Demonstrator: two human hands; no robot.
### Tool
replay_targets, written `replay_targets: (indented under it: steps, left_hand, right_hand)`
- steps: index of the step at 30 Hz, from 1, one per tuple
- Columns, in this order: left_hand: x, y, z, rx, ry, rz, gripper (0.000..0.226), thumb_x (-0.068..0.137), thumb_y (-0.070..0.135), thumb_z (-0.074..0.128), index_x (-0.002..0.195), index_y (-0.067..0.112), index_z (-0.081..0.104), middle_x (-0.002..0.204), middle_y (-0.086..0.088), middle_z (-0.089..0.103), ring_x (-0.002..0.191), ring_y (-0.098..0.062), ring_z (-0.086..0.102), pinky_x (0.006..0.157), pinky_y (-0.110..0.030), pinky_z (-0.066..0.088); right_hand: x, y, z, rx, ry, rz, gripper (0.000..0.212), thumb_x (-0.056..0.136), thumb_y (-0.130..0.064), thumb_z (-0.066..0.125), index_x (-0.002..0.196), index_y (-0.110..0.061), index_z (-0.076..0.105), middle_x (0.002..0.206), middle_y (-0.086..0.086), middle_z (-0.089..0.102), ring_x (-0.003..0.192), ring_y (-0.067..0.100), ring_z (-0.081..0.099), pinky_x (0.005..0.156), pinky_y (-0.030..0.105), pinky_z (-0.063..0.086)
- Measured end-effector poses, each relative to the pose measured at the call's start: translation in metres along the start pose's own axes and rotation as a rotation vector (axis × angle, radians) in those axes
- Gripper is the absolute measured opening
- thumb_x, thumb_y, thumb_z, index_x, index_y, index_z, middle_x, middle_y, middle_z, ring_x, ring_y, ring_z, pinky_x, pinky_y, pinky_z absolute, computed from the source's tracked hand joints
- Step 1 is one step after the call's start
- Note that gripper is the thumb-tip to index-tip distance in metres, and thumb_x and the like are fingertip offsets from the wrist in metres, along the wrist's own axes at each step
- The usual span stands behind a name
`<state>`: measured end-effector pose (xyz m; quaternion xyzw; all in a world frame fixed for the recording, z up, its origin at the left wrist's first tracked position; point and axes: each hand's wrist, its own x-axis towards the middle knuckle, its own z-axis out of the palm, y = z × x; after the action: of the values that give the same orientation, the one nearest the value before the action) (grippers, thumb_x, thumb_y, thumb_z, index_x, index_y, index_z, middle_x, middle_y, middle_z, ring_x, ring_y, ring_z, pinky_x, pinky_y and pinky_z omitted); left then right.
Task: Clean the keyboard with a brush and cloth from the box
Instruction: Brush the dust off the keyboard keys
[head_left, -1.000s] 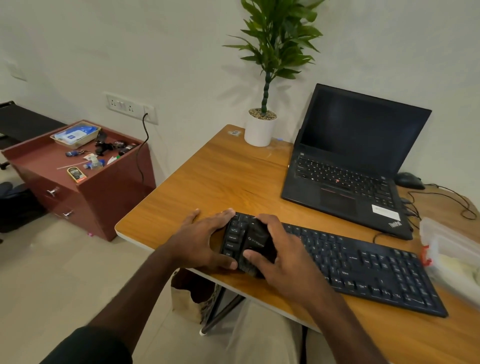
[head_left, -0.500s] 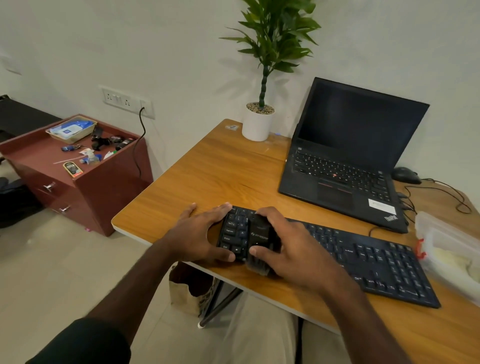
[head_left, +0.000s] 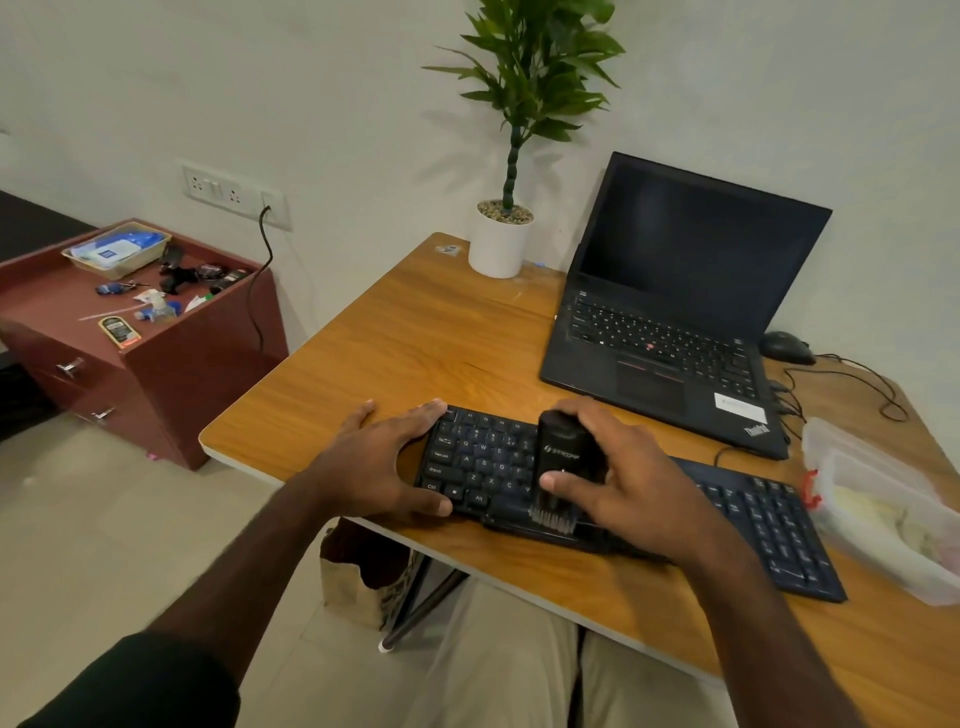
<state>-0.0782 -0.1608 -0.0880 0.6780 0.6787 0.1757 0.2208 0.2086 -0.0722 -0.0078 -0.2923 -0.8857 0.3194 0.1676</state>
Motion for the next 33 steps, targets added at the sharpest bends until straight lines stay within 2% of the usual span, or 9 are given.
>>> replay_targets:
  steps: [2, 7, 11, 14, 19, 23, 27, 31, 33]
  left_hand:
    - [0.001, 0.001, 0.000, 0.006, -0.002, -0.003, 0.126, 0.055, 0.091, 0.053, 0.157, 0.036, 0.004, 0.163, 0.020, 0.015, 0.138, 0.012, 0.008, 0.122, -0.044, -0.012]
    - [0.001, 0.000, 0.001, 0.012, 0.008, 0.003, 0.126, 0.056, 0.091, 0.054, 0.158, 0.034, 0.006, 0.164, 0.018, 0.014, 0.140, 0.011, 0.009, 0.122, -0.045, -0.012]
    - [0.002, -0.002, 0.004, 0.029, 0.017, 0.008, 0.125, 0.058, 0.092, 0.054, 0.158, 0.034, 0.006, 0.164, 0.017, 0.014, 0.143, 0.009, 0.010, 0.122, -0.044, -0.012]
    - [0.001, -0.003, 0.002, 0.016, 0.012, 0.008, 0.125, 0.057, 0.092, 0.054, 0.158, 0.037, 0.005, 0.163, 0.019, 0.014, 0.141, 0.011, 0.008, 0.122, -0.043, -0.013]
    - [0.001, -0.003, 0.003, 0.022, 0.015, -0.004, 0.125, 0.056, 0.093, 0.054, 0.157, 0.039, 0.004, 0.163, 0.021, 0.015, 0.139, 0.012, 0.008, 0.122, -0.041, -0.013]
    - [0.001, -0.002, 0.003, 0.019, 0.012, -0.008, 0.126, 0.055, 0.093, 0.053, 0.157, 0.039, 0.003, 0.163, 0.020, 0.015, 0.140, 0.010, 0.009, 0.122, -0.042, -0.012]
    - [0.001, 0.000, 0.002, 0.011, -0.001, -0.021, 0.127, 0.053, 0.095, 0.052, 0.157, 0.040, 0.003, 0.163, 0.019, 0.015, 0.142, 0.007, 0.011, 0.122, -0.043, -0.012]
    - [0.001, 0.001, 0.001, 0.006, -0.007, -0.029, 0.126, 0.054, 0.093, 0.053, 0.157, 0.040, 0.003, 0.163, 0.019, 0.015, 0.142, 0.007, 0.011, 0.122, -0.043, -0.012]
    - [0.000, 0.001, 0.001, 0.005, -0.009, -0.033, 0.125, 0.055, 0.093, 0.054, 0.157, 0.041, 0.003, 0.163, 0.019, 0.015, 0.143, 0.006, 0.011, 0.123, -0.043, -0.012]
  right_hand:
    - [-0.002, 0.006, -0.001, 0.019, 0.080, 0.000, 0.047, 0.090, -0.029, 0.075, 0.128, -0.036, 0.049, 0.108, -0.014, 0.064, 0.094, 0.011, 0.067, 0.067, 0.037, 0.061]
    - [0.003, -0.004, 0.037, 0.035, 0.015, -0.064, 0.048, 0.091, -0.037, 0.072, 0.133, -0.036, 0.047, 0.117, -0.013, 0.064, 0.103, 0.009, 0.065, 0.080, 0.039, 0.060]
    - [0.017, -0.018, 0.049, 0.000, 0.043, -0.136, 0.050, 0.092, -0.036, 0.071, 0.135, -0.038, 0.045, 0.115, -0.012, 0.064, 0.099, 0.010, 0.064, 0.079, 0.038, 0.057]
    - [0.008, -0.010, 0.031, 0.010, -0.043, -0.148, 0.047, 0.093, -0.031, 0.071, 0.134, -0.036, 0.048, 0.116, -0.014, 0.064, 0.102, 0.009, 0.065, 0.082, 0.037, 0.057]
    - [-0.022, 0.023, -0.024, -0.088, -0.142, -0.007, 0.051, 0.091, -0.029, 0.074, 0.132, -0.043, 0.048, 0.117, -0.016, 0.065, 0.106, 0.008, 0.065, 0.084, 0.042, 0.058]
    - [-0.028, 0.026, -0.033, -0.057, -0.041, -0.025, 0.048, 0.089, -0.032, 0.076, 0.130, -0.039, 0.051, 0.118, -0.015, 0.064, 0.106, 0.012, 0.065, 0.083, 0.043, 0.057]
    - [-0.015, 0.012, 0.016, -0.035, 0.022, -0.071, 0.048, 0.092, -0.036, 0.072, 0.133, -0.041, 0.047, 0.117, -0.015, 0.064, 0.102, 0.005, 0.065, 0.081, 0.034, 0.059]
    - [0.001, -0.003, 0.035, 0.104, 0.111, -0.131, 0.046, 0.091, -0.030, 0.074, 0.131, -0.032, 0.051, 0.113, -0.012, 0.065, 0.100, 0.012, 0.066, 0.080, 0.031, 0.058]
    - [-0.001, -0.001, 0.030, 0.130, 0.070, -0.131, 0.045, 0.092, -0.027, 0.074, 0.131, -0.031, 0.052, 0.114, -0.012, 0.064, 0.102, 0.014, 0.066, 0.082, 0.033, 0.058]
